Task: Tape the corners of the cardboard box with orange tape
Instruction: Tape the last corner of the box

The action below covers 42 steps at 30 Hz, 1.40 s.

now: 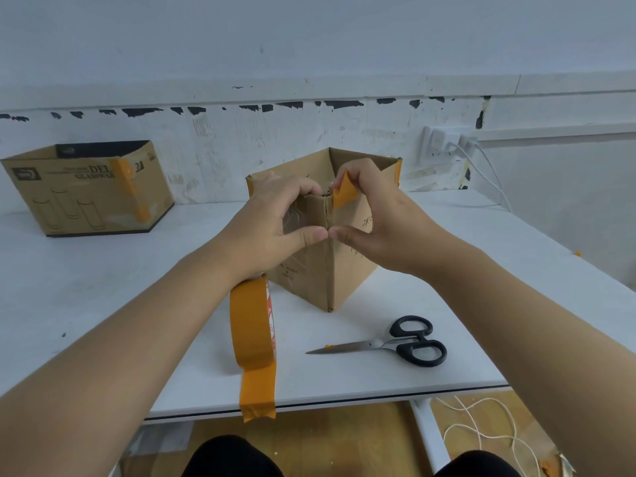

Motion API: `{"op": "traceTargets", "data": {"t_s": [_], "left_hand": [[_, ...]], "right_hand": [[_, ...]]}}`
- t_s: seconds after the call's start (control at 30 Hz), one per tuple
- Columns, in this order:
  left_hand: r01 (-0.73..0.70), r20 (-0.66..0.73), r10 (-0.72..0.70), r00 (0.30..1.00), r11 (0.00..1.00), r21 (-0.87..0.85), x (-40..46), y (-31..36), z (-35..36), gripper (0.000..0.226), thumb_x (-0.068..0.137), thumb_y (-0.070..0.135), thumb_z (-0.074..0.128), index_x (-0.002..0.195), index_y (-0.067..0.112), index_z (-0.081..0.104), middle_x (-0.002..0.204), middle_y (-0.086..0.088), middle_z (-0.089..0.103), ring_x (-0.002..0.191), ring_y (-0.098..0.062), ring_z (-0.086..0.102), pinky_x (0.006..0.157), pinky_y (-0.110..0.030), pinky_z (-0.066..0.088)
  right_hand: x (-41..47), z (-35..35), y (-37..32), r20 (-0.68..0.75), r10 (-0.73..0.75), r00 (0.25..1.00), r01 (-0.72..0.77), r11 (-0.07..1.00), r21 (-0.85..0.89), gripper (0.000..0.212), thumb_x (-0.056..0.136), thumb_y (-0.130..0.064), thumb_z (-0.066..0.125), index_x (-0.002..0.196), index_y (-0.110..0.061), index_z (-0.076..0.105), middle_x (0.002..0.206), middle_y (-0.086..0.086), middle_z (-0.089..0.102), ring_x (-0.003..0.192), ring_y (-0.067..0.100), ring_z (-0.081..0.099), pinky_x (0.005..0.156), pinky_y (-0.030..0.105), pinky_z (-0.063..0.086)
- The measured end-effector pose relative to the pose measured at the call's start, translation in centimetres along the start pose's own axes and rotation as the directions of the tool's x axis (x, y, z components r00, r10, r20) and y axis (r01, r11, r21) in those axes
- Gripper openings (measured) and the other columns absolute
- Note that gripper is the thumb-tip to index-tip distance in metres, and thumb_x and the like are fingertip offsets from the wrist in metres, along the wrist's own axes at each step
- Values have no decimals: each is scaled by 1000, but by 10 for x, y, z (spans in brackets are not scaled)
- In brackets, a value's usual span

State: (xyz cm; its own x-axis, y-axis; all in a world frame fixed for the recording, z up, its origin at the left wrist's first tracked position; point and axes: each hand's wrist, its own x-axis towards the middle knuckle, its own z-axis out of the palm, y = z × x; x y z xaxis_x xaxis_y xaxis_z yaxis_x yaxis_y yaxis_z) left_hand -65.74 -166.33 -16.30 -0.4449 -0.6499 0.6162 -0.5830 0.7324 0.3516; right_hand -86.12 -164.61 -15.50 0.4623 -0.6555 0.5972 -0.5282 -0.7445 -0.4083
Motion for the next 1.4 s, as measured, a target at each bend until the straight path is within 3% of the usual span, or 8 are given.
{"op": "traceTargets", "data": {"t_s": [0.17, 0.53, 0.7, 0.77, 1.0, 1.1, 1.23, 1.4], "left_hand": [[-16, 11, 16, 1000, 1000, 14, 0, -3, -1, 39, 79, 46, 67, 111, 42, 44, 100, 26, 42, 99, -7, 39, 82, -17, 34], [-4, -4, 4, 1000, 999, 43, 0, 0, 1, 38, 81, 40, 69, 111, 40, 46, 96, 28, 40, 100, -9, 38, 82, -19, 35], [-8, 32, 6, 999, 998, 62, 1, 3, -5, 37, 82, 43, 66, 111, 45, 44, 97, 38, 41, 98, -7, 36, 80, -18, 32], [6, 51, -9, 999, 998, 61, 1, 6, -6, 37, 82, 43, 66, 111, 45, 43, 99, 32, 43, 99, -6, 35, 80, -18, 32], [106, 155, -99, 983, 994, -36, 3, 16, -21, 48, 80, 50, 66, 121, 43, 41, 115, 33, 45, 112, 12, 41, 87, -10, 32], [108, 29, -106, 994, 991, -74, 4, 28, -24, 54, 78, 55, 64, 124, 37, 40, 121, 20, 48, 118, 7, 42, 92, -11, 31], [28, -157, -43, 987, 995, -97, 2, 49, -25, 46, 79, 50, 66, 116, 33, 48, 108, 19, 55, 106, 2, 51, 86, -4, 35], [-2, -163, -16, 986, 993, -114, -5, 67, -29, 12, 86, 38, 63, 94, 30, 62, 80, 27, 60, 80, 5, 56, 67, -5, 40]], "right_hand": [[-2, -1, 3, 27, -43, 999, 44, 997, -60, 49, 78, -16, 75, 115, -12, 42, 111, 3, 51, 95, 11, 46, 79, 13, 38], [-4, 3, 3, -12, -9, 1000, 9, 1000, -20, 54, 78, -17, 75, 116, -18, 38, 114, 8, 54, 112, 24, 52, 91, 39, 43], [-3, -7, 0, -29, -3, 1000, 14, 917, 398, 36, 86, 0, 62, 112, -8, 39, 114, 17, 58, 123, 24, 52, 108, 35, 40], [-1, -10, 0, -21, 13, 1000, -3, 900, 435, 29, 89, 3, 56, 112, -5, 41, 115, 17, 59, 123, 22, 53, 110, 36, 38], [8, -18, -11, -75, 116, 990, -84, 938, 336, 19, 97, -12, 49, 109, -24, 59, 112, -2, 66, 111, 11, 60, 99, 30, 46], [10, -26, -23, -163, 142, 976, -102, 967, 235, 20, 96, -15, 54, 101, -30, 67, 109, -7, 67, 99, 4, 62, 90, 19, 47], [4, -32, -40, -158, 156, 975, -131, 979, 157, 17, 92, -13, 59, 96, -22, 73, 92, -10, 69, 85, -1, 62, 80, 17, 48], [-11, -38, -54, -104, 136, 985, -123, 985, 122, 16, 90, -13, 61, 88, -22, 74, 72, -11, 66, 67, 0, 56, 61, 12, 44]]}}
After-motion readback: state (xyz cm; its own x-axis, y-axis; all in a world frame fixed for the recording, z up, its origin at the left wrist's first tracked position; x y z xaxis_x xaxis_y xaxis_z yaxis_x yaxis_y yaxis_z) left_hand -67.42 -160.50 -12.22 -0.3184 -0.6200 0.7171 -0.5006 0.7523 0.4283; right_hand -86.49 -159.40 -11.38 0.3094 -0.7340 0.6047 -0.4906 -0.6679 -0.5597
